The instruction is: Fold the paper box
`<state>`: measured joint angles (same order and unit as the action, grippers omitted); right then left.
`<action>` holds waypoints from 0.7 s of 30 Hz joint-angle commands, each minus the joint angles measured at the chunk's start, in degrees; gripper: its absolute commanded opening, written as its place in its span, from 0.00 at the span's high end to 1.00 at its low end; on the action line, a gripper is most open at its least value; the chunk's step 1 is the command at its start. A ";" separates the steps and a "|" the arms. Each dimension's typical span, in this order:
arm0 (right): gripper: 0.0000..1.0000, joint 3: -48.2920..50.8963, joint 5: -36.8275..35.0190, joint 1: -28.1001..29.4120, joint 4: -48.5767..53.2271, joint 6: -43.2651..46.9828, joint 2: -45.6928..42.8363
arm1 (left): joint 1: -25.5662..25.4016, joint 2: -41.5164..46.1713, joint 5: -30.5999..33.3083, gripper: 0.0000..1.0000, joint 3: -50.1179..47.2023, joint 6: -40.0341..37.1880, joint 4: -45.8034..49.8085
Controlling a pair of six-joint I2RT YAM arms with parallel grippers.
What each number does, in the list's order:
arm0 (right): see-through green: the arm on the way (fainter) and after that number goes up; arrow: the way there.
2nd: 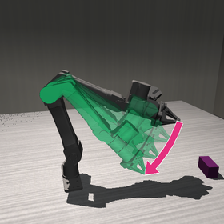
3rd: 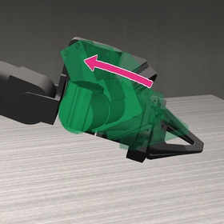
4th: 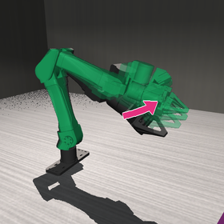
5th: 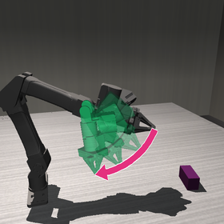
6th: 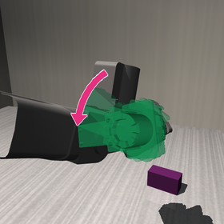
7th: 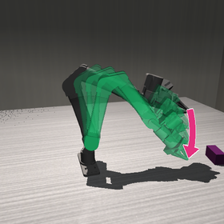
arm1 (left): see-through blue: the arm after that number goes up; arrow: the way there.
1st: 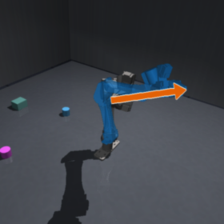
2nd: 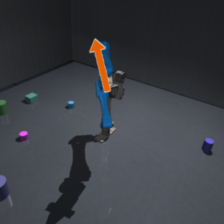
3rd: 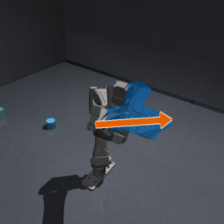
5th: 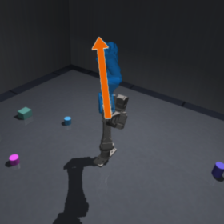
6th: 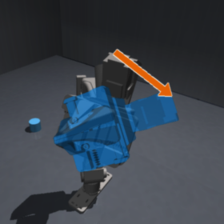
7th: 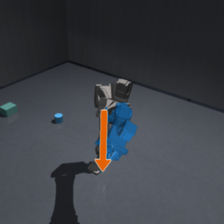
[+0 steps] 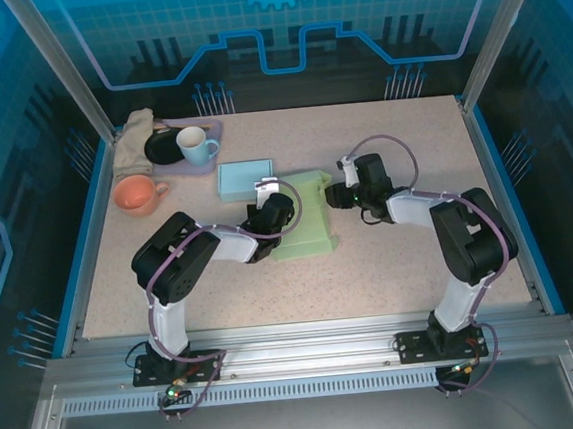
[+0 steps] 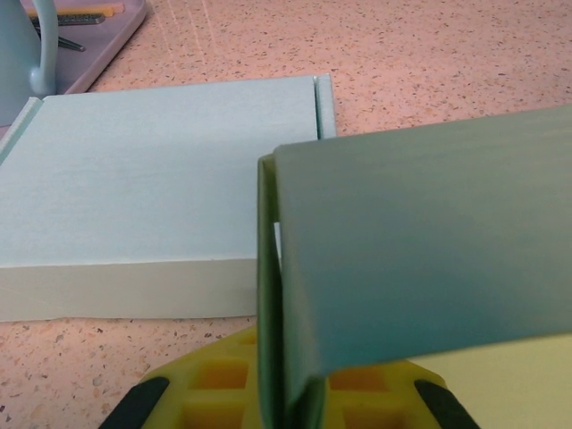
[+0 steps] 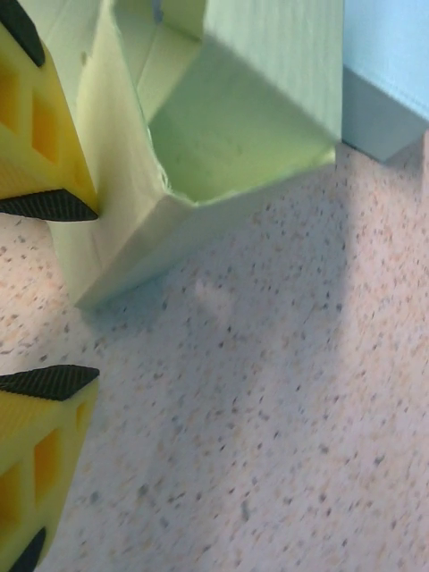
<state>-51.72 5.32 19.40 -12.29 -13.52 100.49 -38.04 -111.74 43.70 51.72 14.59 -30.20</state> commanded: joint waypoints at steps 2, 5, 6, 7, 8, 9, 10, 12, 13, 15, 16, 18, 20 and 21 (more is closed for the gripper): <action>0.51 -2.50 3.90 1.85 -1.85 3.80 1.81 | -0.47 -1.46 -1.83 0.92 0.22 -2.02 2.95; 0.52 -3.12 3.99 2.35 -1.83 4.65 2.64 | -0.46 -1.46 -1.87 0.92 0.23 -2.02 2.95; 0.52 -3.29 4.13 2.47 -2.01 4.97 2.79 | -0.53 -1.47 -1.84 0.92 0.24 -1.98 2.95; 0.52 -3.37 4.12 2.58 -2.17 5.13 2.89 | -0.53 -1.53 -1.86 0.92 0.27 -1.98 2.95; 0.52 -3.51 3.93 2.74 -2.20 5.36 3.01 | -0.54 -1.48 -1.87 0.92 0.26 -2.02 2.96; 0.52 -3.48 3.70 2.79 -2.37 5.52 3.09 | -0.50 -1.50 -1.88 0.92 0.24 -2.04 2.95; 0.53 -3.57 3.57 2.84 -2.67 5.72 3.14 | -0.46 -1.42 -1.89 0.92 0.14 -1.98 2.85; 0.53 -4.01 3.77 2.94 -2.88 5.87 3.38 | -0.51 -1.37 -1.91 0.92 0.18 -2.10 2.81; 0.54 -4.26 3.98 3.06 -2.85 6.09 3.69 | -0.51 -1.38 -1.93 0.92 0.13 -2.11 2.78; 0.55 -4.99 4.17 3.50 -2.80 6.17 4.34 | -0.54 -1.37 -2.10 0.92 0.04 -2.11 2.59; 0.56 -5.21 4.17 3.74 -2.83 6.16 4.66 | -0.54 -1.39 -2.10 0.92 0.04 -2.11 2.55; 0.58 -5.67 3.74 4.40 -2.87 6.27 5.32 | -0.52 -1.37 -2.13 0.92 0.04 -2.13 2.71; 0.60 -5.88 3.45 5.07 -2.83 6.31 5.91 | -0.47 -1.37 -2.12 0.92 0.07 -2.28 2.76; 0.60 -6.10 3.18 5.38 -2.84 6.33 6.22 | -0.49 -1.37 -2.22 0.92 0.16 -2.26 2.69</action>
<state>-55.86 7.77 23.03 -12.97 -7.92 105.25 -38.00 -111.74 43.72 51.72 14.59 -30.11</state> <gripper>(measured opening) 0.403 0.096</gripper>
